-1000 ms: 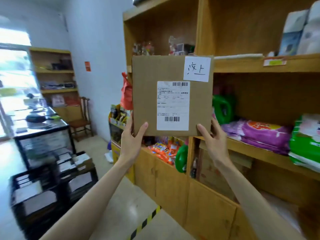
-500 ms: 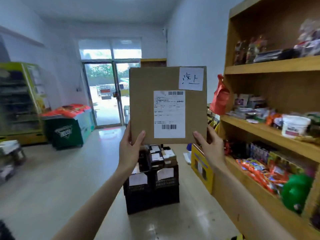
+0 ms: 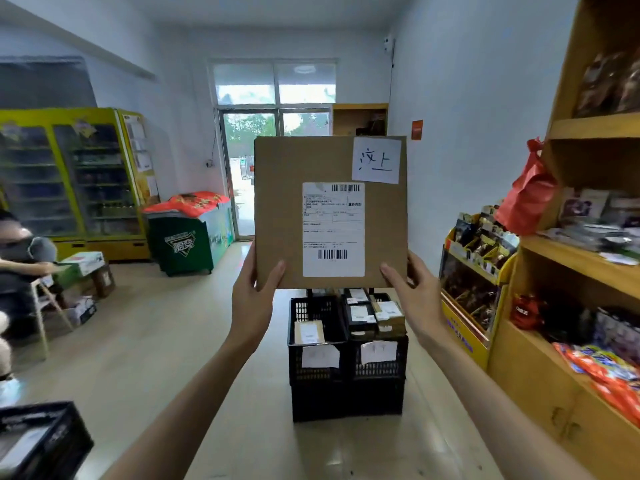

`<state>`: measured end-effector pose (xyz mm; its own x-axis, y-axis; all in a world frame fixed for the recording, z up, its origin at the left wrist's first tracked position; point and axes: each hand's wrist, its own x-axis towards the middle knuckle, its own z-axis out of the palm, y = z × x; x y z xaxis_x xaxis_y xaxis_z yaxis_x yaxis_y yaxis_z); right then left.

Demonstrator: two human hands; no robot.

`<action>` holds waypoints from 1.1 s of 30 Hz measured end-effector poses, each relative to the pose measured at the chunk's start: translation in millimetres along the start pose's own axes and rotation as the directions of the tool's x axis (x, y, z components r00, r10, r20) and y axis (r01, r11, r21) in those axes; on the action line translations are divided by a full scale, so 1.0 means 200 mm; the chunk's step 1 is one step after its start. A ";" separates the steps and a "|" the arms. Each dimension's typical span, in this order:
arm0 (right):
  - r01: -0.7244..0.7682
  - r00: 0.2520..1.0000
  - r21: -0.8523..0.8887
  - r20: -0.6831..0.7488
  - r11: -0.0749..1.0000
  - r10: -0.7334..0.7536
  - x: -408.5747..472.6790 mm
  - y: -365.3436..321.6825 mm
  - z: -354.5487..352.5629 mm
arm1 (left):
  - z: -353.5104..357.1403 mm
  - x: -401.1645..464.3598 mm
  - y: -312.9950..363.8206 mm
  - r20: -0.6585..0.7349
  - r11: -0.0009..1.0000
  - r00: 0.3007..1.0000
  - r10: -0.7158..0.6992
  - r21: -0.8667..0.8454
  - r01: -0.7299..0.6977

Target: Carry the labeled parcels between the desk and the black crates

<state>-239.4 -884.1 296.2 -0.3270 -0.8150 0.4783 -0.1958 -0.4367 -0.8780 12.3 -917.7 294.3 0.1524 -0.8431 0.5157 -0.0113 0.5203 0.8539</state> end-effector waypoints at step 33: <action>0.072 0.992 0.110 0.094 0.991 -0.083 1.86 1.00 0.63 | 0.54 1.76 -1.08 -0.056 0.998 0.998 -0.017 0.067 0.021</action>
<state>-283.2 -1323.6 296.5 -0.2216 -0.8083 0.5454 -0.1163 -0.5335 -0.8378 -37.9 -1340.8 298.2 0.2075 -0.8432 0.4960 -0.0745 0.4920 0.8674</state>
